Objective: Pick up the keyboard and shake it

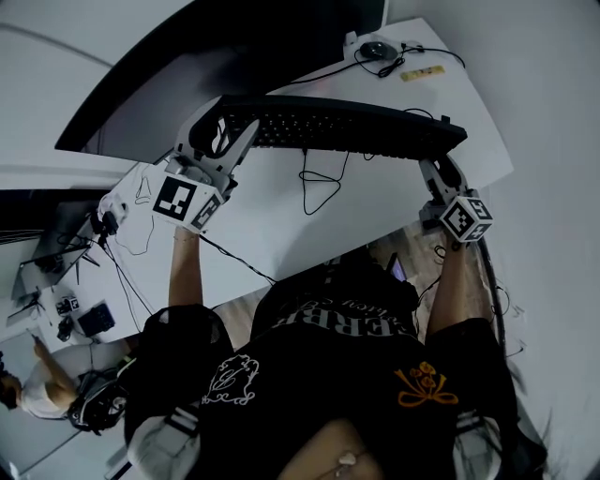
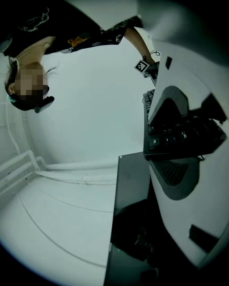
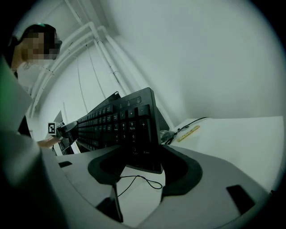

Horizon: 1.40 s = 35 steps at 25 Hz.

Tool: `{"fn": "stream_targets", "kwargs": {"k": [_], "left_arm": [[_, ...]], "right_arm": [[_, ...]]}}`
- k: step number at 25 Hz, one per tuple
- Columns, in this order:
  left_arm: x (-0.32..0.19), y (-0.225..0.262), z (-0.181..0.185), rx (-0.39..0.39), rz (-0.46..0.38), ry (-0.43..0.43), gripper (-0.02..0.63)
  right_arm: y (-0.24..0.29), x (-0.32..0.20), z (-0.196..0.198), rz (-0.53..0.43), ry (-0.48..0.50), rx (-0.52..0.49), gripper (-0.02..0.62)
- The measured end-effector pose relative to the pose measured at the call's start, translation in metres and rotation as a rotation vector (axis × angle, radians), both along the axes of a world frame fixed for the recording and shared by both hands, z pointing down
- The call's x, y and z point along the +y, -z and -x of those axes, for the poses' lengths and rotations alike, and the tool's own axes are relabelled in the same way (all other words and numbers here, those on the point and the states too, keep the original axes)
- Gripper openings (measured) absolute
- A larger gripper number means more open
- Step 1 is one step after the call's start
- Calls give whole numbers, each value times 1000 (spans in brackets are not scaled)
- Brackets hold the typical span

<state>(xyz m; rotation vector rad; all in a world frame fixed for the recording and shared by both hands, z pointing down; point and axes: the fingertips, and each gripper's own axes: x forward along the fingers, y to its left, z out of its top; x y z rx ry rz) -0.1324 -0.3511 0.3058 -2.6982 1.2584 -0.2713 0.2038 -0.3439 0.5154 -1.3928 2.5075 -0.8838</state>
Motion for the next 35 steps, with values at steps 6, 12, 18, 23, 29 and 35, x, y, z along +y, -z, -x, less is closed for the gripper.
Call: {"fn": "stream_targets", "kwargs": {"k": [6, 12, 18, 23, 29, 35], "left_arm": [[18, 45, -16, -59, -158, -30, 241], [45, 48, -15, -147, -230, -38, 242], [41, 38, -7, -140, -185, 4, 242], [19, 8, 11, -61, -38, 77, 242], [-6, -49, 24, 68, 168, 133, 242], [-27, -115, 19, 140, 354, 143, 242]], "right_arm": [[13, -5, 8, -73, 11, -25, 241], [7, 4, 21, -71, 59, 7, 242], [0, 5, 27, -37, 79, 26, 242], [1, -5, 19, -5, 88, 86, 242], [-15, -9, 6, 79, 101, 169, 242], [-46, -3, -10, 194, 92, 210, 242]]}}
